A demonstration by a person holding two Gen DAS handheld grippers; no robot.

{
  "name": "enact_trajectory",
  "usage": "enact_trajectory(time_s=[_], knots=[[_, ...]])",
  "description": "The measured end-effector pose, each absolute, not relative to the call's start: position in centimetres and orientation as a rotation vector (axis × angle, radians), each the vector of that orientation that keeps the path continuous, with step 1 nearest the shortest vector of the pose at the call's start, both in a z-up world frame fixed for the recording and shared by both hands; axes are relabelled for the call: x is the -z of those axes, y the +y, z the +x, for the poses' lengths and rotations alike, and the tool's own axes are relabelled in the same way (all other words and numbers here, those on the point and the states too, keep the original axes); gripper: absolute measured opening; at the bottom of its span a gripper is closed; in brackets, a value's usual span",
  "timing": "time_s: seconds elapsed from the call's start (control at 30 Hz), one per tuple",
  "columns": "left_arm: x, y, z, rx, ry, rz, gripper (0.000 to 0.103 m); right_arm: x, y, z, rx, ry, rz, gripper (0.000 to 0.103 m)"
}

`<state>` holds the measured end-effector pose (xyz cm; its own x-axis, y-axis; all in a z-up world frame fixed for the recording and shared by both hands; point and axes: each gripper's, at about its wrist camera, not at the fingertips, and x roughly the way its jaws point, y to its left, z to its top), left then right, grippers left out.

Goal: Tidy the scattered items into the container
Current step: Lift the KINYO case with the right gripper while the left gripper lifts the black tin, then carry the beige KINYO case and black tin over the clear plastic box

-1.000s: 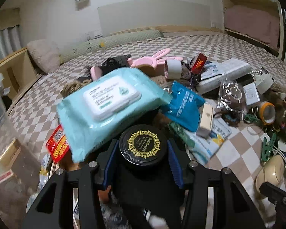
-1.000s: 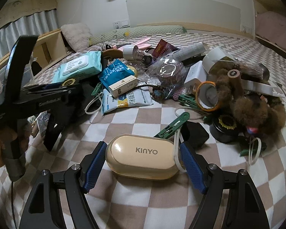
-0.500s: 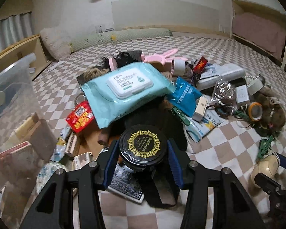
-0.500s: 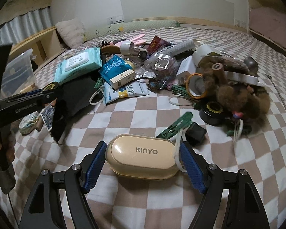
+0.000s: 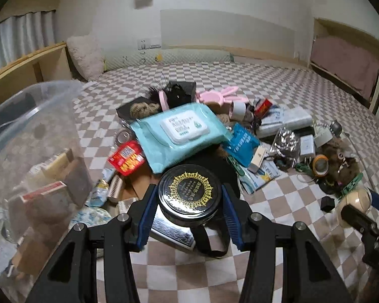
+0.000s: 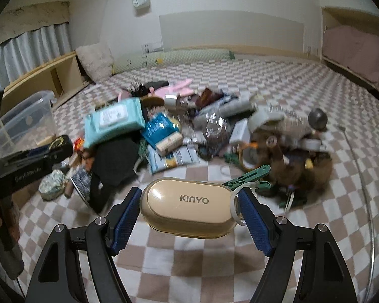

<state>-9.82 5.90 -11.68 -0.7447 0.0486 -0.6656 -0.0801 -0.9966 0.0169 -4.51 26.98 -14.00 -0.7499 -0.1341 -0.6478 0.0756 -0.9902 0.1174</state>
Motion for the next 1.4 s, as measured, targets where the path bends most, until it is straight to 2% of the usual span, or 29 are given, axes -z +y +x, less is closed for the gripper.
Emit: enact_trajectory(time_s=[0.7, 1.4], knots=[[0.8, -3.9, -6.4, -3.036, -0.050, -0.908, 0.050, 3.8, 17.8, -7.3, 2.802, -0.072, 0.789, 0.078], [-1.3, -13.8, -4.5, -3.187, -0.129, -0.936, 0.050, -0.5, 4.6, -8.6, 2.656, 0.057, 0.676, 0.078]])
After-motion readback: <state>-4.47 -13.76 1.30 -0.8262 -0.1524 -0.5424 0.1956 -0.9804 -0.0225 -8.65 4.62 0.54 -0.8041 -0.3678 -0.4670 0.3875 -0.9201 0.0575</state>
